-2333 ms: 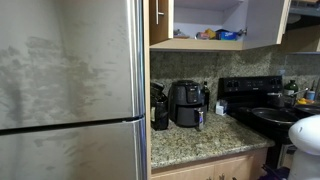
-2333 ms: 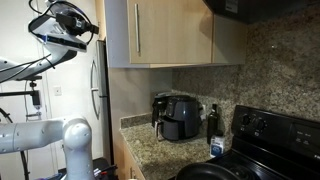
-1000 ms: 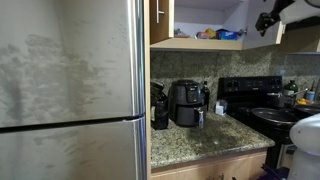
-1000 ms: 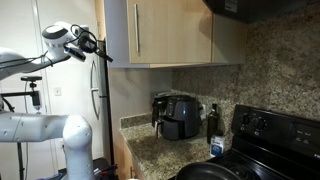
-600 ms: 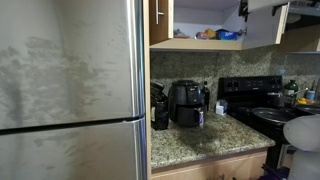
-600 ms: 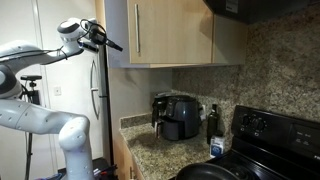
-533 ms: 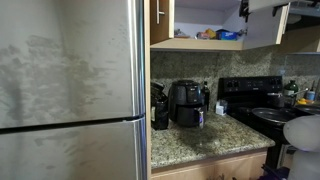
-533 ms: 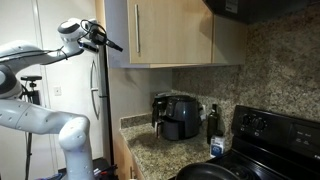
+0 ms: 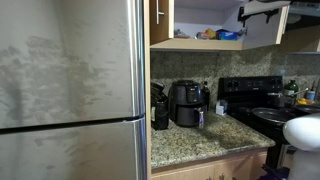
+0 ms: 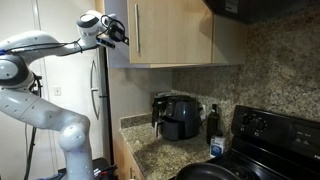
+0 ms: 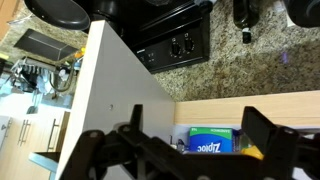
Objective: Open the right door of the top cabinet
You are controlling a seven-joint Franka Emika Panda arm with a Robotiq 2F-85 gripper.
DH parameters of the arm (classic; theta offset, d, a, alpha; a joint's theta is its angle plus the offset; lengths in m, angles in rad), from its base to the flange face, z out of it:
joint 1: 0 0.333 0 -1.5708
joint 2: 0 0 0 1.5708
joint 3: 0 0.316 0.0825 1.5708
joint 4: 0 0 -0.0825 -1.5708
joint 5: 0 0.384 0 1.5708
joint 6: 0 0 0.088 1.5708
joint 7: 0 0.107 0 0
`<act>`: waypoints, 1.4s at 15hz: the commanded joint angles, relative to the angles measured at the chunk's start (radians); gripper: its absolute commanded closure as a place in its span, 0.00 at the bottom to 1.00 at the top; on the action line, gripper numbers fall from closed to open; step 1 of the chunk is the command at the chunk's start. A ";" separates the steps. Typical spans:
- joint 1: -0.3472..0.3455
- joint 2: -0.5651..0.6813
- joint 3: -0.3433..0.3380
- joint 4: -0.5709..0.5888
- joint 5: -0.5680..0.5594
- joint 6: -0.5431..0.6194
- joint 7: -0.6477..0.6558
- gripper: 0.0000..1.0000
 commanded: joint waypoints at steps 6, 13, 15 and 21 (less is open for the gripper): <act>-0.068 0.173 -0.051 0.066 -0.141 0.002 0.138 0.00; -0.042 0.133 -0.093 -0.040 -0.348 -0.186 0.394 0.00; -0.028 0.124 -0.130 -0.075 -0.366 -0.256 0.443 0.00; 0.075 0.128 -0.203 -0.094 -0.268 -0.332 0.457 0.00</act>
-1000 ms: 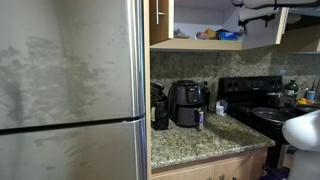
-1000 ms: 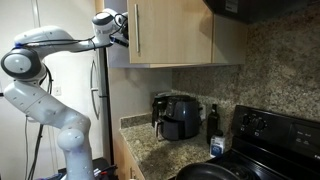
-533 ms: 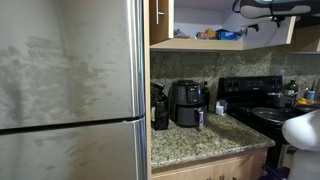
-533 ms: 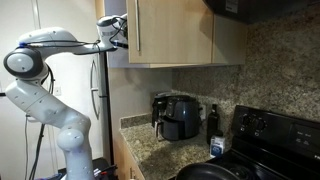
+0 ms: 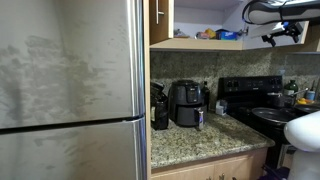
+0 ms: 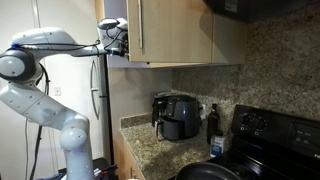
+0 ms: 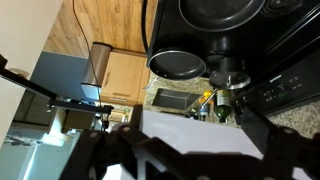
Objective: Open the right door of the top cabinet
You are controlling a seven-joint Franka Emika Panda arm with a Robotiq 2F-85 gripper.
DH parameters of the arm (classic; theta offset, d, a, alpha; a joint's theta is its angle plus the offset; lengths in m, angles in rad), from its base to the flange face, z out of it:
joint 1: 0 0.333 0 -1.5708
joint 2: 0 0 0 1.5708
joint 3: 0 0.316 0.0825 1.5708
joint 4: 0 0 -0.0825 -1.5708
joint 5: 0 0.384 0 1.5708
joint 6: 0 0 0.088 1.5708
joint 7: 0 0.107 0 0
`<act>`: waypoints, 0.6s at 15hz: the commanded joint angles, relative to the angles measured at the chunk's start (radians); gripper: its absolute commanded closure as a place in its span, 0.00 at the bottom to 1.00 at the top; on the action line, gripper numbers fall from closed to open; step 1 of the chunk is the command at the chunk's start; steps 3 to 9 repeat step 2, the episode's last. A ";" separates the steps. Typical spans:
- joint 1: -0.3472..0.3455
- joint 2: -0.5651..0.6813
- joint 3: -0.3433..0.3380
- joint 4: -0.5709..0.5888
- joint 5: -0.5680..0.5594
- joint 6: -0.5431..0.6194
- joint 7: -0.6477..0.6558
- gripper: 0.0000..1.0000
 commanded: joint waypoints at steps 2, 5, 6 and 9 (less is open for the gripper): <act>0.032 0.005 -0.011 0.009 -0.018 -0.014 0.013 0.00; 0.032 0.005 -0.011 0.009 -0.018 -0.014 0.013 0.00; 0.032 0.005 -0.011 0.009 -0.018 -0.014 0.013 0.00; 0.032 0.005 -0.011 0.009 -0.018 -0.014 0.013 0.00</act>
